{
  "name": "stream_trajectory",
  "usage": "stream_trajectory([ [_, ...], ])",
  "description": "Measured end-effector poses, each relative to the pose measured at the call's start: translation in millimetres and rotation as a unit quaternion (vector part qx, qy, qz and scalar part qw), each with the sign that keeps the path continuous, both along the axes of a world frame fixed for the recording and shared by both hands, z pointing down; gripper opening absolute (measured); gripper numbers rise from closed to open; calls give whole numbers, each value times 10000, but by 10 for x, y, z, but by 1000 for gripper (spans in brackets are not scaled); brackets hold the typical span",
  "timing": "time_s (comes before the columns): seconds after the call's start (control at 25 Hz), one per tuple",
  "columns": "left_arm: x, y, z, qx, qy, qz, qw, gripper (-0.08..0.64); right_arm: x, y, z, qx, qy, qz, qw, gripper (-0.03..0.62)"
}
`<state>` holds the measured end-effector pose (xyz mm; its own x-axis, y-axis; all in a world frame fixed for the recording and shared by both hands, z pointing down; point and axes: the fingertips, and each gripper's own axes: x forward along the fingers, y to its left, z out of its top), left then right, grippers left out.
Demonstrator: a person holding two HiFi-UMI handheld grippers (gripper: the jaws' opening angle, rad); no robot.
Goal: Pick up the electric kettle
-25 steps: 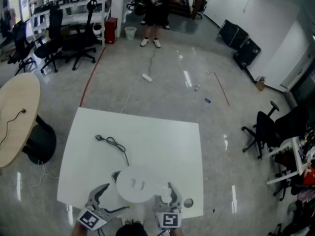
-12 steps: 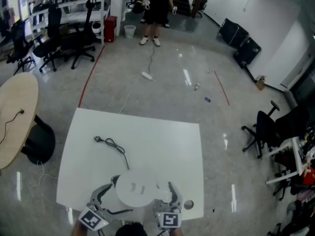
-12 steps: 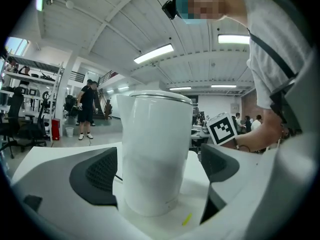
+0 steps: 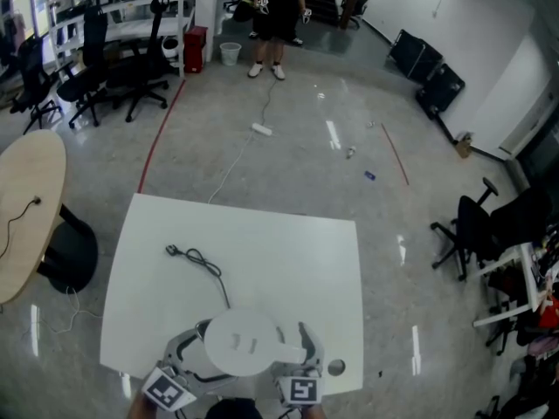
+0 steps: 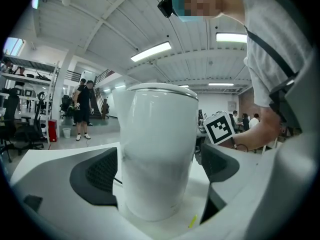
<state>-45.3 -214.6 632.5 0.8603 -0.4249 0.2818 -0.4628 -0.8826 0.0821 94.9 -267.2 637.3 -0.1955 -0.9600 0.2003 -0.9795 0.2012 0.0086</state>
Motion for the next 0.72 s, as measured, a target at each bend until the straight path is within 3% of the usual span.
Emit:
stream_trajectory([
  [0.28, 62, -60, -43, 58, 47, 20, 10000, 511, -8, -39, -36, 52, -83, -109, 9999, 202],
  [0.72, 82, -71, -29, 45, 29, 50, 10000, 511, -75, -59, -48, 258, 172, -197, 9993, 106],
])
